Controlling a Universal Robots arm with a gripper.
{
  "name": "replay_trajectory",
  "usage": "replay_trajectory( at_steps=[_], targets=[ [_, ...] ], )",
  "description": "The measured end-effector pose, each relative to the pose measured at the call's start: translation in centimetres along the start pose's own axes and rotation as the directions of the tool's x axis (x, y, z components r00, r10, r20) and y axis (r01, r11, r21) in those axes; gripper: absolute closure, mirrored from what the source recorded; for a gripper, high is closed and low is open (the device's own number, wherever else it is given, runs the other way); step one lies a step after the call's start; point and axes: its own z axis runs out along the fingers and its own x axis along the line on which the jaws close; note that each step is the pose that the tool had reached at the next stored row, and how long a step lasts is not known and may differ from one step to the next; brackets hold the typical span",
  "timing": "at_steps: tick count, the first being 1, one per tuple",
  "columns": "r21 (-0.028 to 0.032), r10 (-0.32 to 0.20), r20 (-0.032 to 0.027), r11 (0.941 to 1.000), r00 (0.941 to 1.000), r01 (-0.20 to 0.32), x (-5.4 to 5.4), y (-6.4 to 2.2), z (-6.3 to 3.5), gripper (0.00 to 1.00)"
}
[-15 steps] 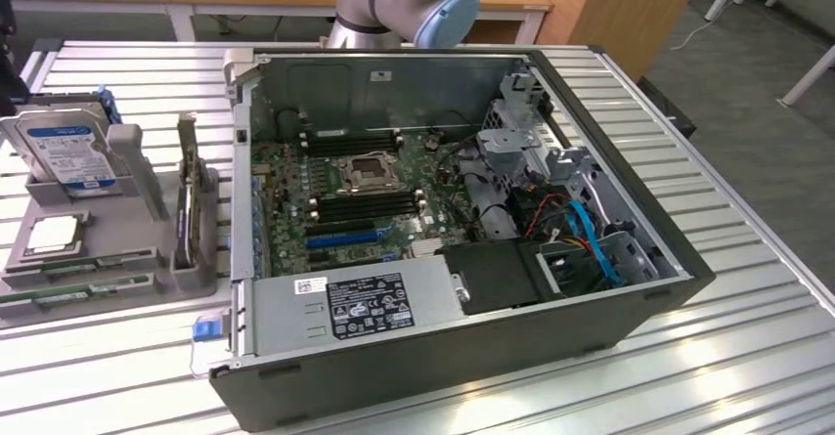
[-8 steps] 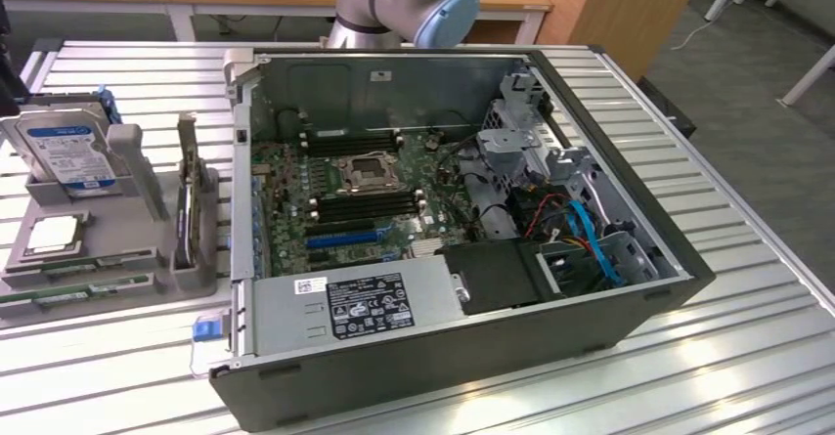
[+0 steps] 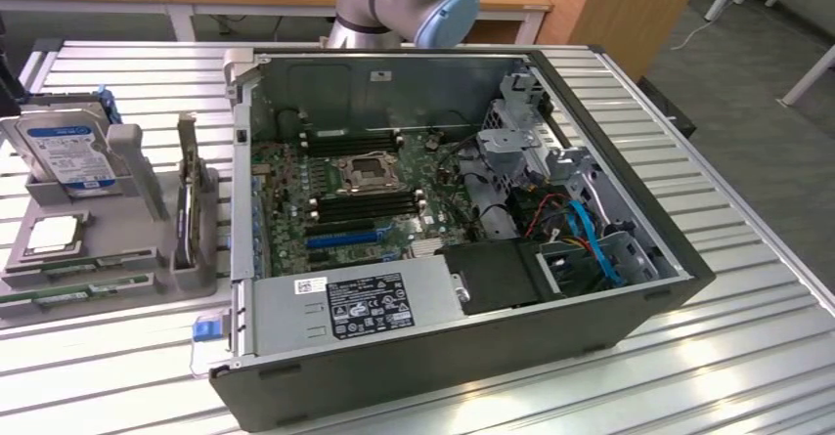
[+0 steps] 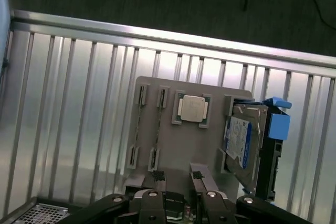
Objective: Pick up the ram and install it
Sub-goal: 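Pick up the ram and move it above insertion slot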
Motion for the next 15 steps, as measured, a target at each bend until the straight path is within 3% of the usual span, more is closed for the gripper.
replay_trajectory(
  at_steps=[12,15],
  targets=[
    [-0.0005,0.002,0.0001,1.0000,1.0000,-0.002,3.8,0.48,0.17,0.68],
    [-0.0001,0.003,0.0019,1.0000,1.0000,-0.003,4.2,0.51,0.40,0.68]
  ],
)
